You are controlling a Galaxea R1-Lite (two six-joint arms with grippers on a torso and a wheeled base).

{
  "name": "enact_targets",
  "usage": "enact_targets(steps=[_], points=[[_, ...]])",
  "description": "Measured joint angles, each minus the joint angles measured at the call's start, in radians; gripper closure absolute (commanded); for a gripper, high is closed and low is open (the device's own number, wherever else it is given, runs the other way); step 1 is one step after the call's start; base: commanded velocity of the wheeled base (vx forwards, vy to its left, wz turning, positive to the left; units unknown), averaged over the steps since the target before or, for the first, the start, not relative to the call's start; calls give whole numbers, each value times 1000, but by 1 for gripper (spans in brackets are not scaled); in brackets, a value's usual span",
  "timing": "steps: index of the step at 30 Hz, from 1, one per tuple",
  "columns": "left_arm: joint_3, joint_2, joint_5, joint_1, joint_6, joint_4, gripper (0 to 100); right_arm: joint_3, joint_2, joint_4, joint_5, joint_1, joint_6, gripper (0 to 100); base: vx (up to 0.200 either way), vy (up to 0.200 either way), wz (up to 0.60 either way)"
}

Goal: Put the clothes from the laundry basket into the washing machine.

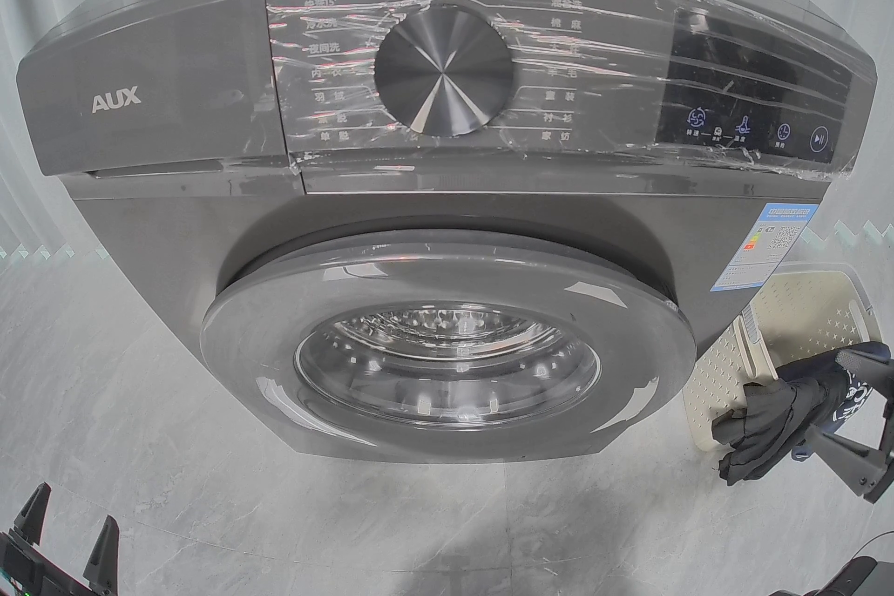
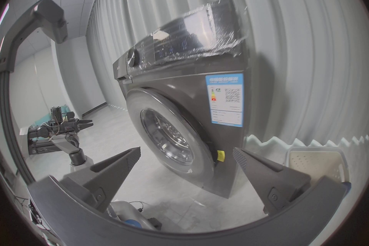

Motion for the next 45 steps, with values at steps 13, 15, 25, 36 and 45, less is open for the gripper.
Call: enact_targets(steps=[13,15,25,36,45], points=[[0,0,0,0,0,0,0,-159,389,-120,-156,192,29,0,0,0,0],[0,0,0,0,0,0,0,-177,428,-123,-166,207,29,0,0,0,0],[0,0,0,0,0,0,0,-239,556,-127,-175,237,23,0,0,0,0],[0,0,0,0,0,0,0,-277,652,-129,-230,296,19,0,0,0,0],[0,0,0,0,0,0,0,-284,689,-130,-225,322,27,0,0,0,0]])
